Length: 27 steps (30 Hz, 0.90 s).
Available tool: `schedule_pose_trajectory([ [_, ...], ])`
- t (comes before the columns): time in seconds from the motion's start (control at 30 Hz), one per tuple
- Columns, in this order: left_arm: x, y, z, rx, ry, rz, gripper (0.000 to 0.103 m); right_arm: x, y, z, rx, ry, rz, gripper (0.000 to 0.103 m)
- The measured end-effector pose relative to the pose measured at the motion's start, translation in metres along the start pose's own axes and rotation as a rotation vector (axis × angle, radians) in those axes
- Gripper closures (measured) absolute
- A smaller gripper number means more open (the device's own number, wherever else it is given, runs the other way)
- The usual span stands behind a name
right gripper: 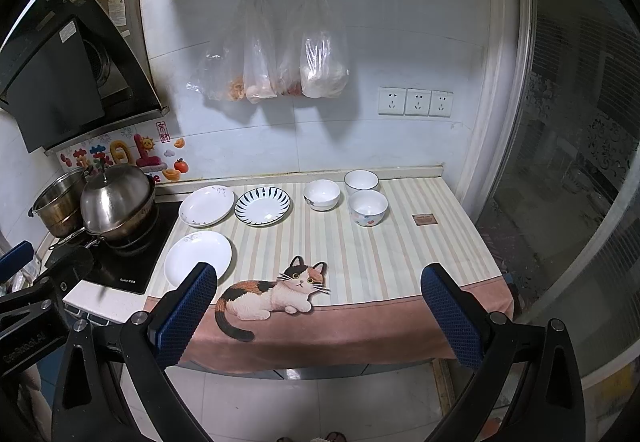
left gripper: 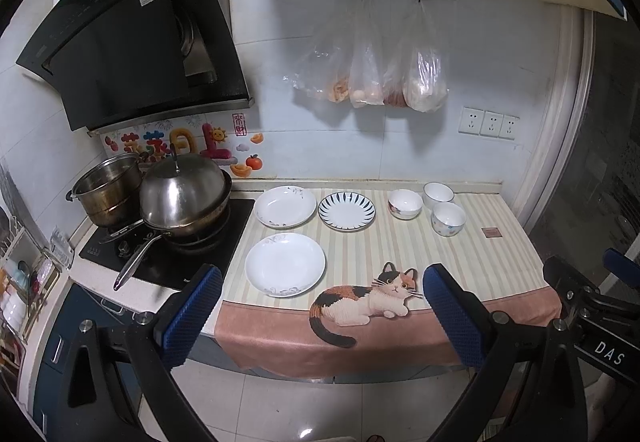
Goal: Organize plates and bowls
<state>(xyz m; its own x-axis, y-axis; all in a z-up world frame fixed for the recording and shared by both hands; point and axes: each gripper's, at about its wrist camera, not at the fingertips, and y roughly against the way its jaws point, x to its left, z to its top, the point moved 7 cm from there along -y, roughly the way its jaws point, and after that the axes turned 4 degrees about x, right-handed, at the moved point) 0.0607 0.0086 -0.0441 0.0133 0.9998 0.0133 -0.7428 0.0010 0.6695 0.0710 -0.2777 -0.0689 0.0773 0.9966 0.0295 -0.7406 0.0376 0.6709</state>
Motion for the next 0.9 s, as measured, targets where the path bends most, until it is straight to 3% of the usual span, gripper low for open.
schedule_pose_trajectory([
  [0.9, -0.0029, -0.0033, 0.0057, -0.001, 0.002, 0.003, 0.0, 0.0033, -0.0043, -0.0069, 0.004, -0.009, 0.027, 0.0],
])
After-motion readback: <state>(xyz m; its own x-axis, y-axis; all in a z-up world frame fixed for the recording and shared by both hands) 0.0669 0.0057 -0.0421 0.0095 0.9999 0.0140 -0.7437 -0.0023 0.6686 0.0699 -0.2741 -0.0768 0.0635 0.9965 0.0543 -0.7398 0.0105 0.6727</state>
